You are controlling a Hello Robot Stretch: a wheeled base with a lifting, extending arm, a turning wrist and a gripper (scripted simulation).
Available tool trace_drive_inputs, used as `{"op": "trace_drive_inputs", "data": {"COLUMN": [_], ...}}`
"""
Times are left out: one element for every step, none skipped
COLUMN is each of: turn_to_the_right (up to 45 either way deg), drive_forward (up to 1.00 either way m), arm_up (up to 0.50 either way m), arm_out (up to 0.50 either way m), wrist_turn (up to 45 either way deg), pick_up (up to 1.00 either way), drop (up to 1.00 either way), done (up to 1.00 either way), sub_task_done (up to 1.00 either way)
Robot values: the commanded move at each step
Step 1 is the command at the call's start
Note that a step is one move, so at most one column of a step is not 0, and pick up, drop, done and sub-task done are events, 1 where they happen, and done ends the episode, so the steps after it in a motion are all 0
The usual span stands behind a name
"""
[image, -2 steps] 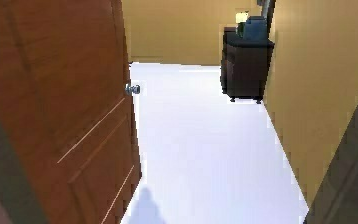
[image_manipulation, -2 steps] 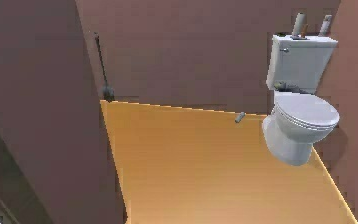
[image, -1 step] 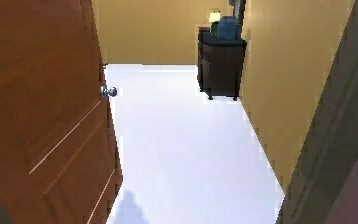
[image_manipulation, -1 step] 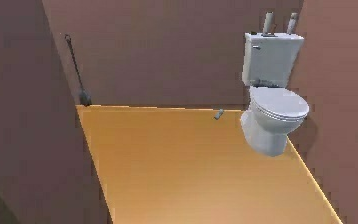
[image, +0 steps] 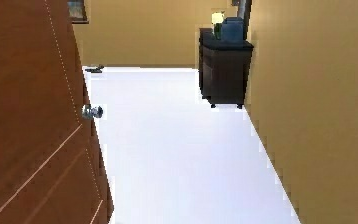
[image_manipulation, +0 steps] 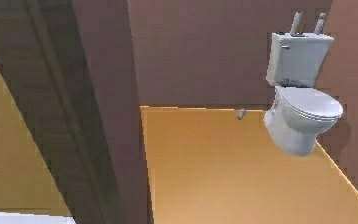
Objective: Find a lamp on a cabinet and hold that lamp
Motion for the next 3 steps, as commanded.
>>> {"op": "trace_drive_inputs", "data": {"turn_to_the_right": [-3.0, 0.0, -9.0], "drive_forward": [0.00, 1.00, 0.00], "arm_up": [0.00, 0.00, 0.00], "arm_out": [0.00, 0.00, 0.00], "wrist_turn": [0.0, 0.0, 0.0], "pick_up": [0.00, 0.00, 0.00], "drop": [0.00, 0.00, 0.00], "done": [0.00, 0.00, 0.00], "sub_task_done": [0.00, 0.00, 0.00]}}
